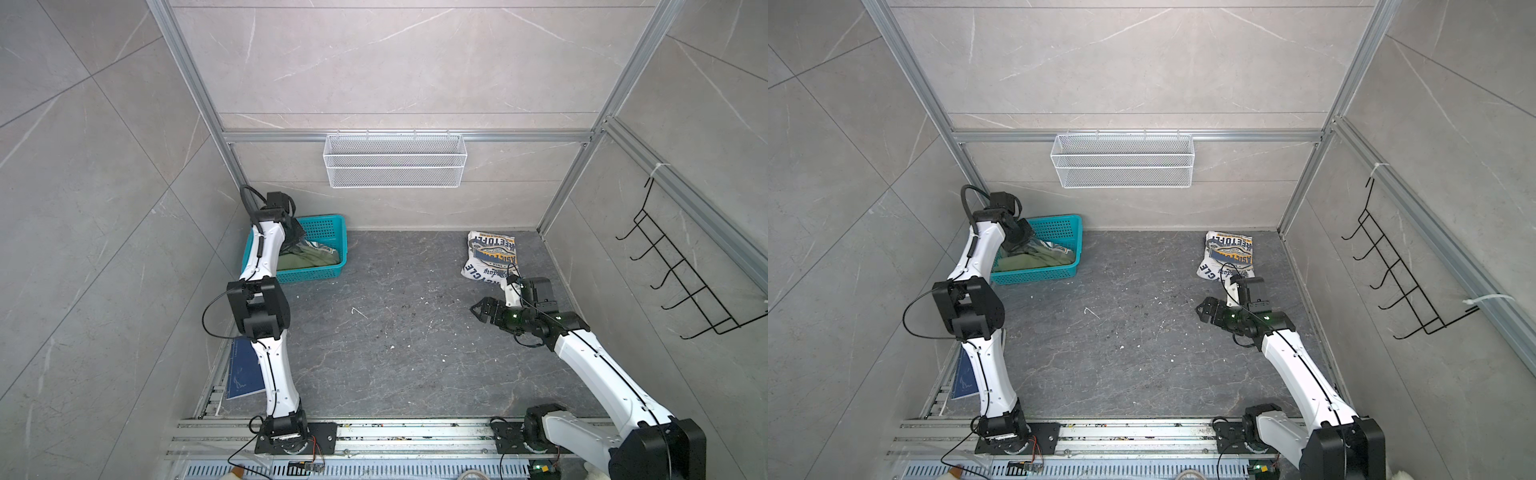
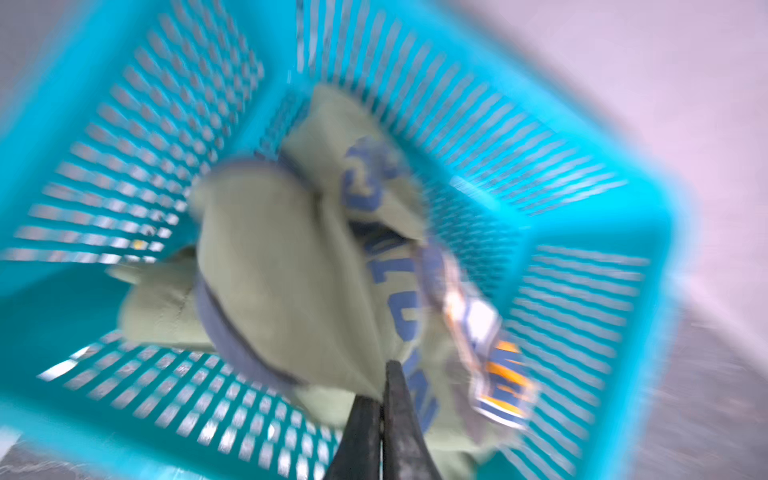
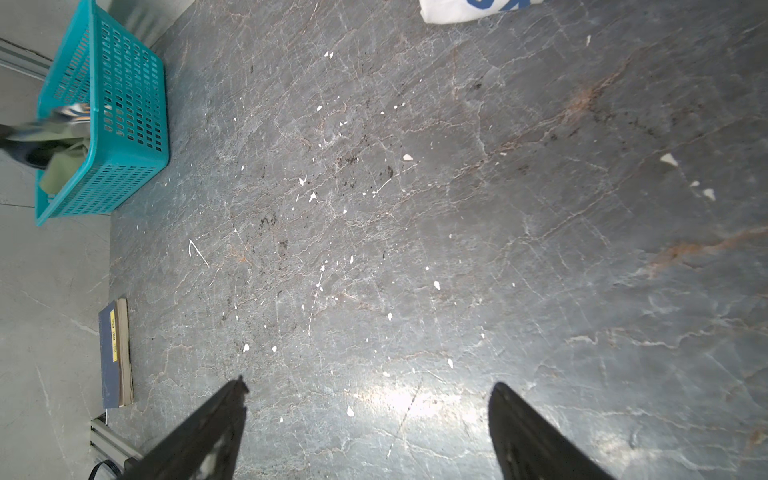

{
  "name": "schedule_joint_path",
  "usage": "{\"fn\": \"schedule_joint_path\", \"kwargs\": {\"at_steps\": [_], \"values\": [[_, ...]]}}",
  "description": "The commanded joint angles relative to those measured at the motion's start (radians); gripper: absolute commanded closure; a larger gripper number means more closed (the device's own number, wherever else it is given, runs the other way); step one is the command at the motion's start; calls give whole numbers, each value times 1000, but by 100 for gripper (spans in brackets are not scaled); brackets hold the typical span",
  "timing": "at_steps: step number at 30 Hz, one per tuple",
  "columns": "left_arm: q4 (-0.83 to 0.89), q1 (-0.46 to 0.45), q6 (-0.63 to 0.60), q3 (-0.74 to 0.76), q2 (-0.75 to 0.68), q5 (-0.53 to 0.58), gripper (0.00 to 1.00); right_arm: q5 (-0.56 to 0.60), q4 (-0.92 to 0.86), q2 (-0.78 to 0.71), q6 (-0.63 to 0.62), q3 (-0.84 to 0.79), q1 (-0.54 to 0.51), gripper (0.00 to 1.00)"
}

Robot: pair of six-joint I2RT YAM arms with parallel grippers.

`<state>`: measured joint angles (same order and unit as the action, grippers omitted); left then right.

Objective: Fold and stack the tank tops
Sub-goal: 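Grasp the green tank top in the basket with the left gripper and lift it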

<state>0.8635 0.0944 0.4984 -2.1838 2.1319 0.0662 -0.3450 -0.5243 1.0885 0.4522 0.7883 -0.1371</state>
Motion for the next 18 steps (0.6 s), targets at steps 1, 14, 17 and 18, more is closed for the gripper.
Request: {"fn": "schedule_joint_path", "kwargs": {"at_steps": [1, 14, 17, 18], "values": [[-58, 4, 21, -37, -166, -80, 100, -9, -27, -24, -12, -2, -2, 7], [-179, -105, 48, -201, -455, -244, 100, -16, -23, -39, 5, -13, -2, 7], [-279, -151, 46, -193, -532, -301, 100, -20, -21, -45, 6, -19, -1, 7], [-327, -162, 52, -191, -554, -354, 100, -21, -21, -48, 6, -19, -1, 7]]}}
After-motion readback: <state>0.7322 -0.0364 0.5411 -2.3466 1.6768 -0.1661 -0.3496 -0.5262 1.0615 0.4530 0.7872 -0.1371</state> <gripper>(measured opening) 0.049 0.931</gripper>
